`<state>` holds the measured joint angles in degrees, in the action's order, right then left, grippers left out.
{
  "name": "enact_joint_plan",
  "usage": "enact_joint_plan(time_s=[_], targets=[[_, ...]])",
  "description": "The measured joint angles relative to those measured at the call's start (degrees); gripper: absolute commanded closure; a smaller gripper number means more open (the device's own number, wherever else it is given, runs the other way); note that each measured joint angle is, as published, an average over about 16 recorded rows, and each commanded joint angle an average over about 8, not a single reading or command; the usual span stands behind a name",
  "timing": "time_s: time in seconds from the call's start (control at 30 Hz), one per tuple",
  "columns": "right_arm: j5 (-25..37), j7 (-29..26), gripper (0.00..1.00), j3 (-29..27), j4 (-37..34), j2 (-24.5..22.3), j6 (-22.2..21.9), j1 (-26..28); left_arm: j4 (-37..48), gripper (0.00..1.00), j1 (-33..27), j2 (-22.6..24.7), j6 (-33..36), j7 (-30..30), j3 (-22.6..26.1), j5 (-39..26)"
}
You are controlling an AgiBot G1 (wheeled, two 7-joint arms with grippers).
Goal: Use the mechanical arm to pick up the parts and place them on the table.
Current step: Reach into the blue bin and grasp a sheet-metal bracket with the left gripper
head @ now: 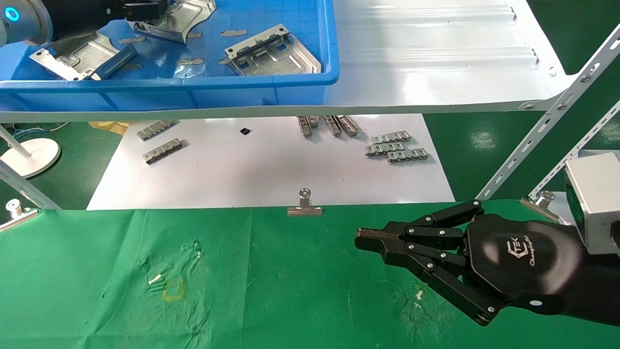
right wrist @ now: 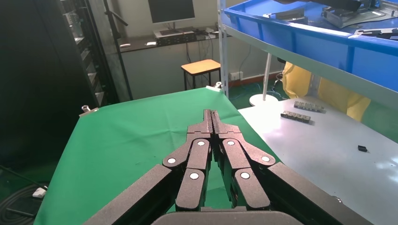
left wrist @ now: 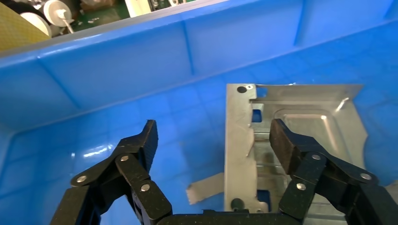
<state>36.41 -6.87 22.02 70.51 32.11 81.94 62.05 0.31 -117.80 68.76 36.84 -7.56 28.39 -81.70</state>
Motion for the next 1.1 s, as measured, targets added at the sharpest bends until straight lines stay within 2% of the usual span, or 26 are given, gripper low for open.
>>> enact_joint_plan(time_s=[0.17, 0.23, 0.27, 0.83, 0.97, 1.1], targets=[[0.00, 0.00, 0.23, 0.00, 0.00, 0.00, 0.00, 0.00, 0.35, 1.00, 0.04, 0.02, 0.53, -0.91, -0.15, 0.22], [0.00, 0.00, 0.05, 0.00, 0.00, 0.00, 0.00, 0.00, 0.34, 1.00, 0.08, 0.02, 0.69, -1.09, -0.15, 0.22], [0.00, 0.00, 0.00, 0.00, 0.00, 0.00, 0.00, 0.00, 0.31, 1.00, 0.11, 0.01, 0.73, -1.11, -0.12, 0.17], [0.00, 0.00, 0.00, 0.00, 0.00, 0.00, 0.00, 0.00, -1.29, 1.00, 0.46, -0.02, 1.43, 0.72, -0.02, 0.03], [0.00, 0.00, 0.00, 0.00, 0.00, 0.00, 0.00, 0.00, -2.22, 1.00, 0.27, -0.55, 3.79, 1.58, -0.63, 0.95], [0.00, 0.00, 0.00, 0.00, 0.00, 0.00, 0.00, 0.00, -3.73, 1.00, 0.20, -1.88, 9.09, 3.19, -1.52, 2.39]])
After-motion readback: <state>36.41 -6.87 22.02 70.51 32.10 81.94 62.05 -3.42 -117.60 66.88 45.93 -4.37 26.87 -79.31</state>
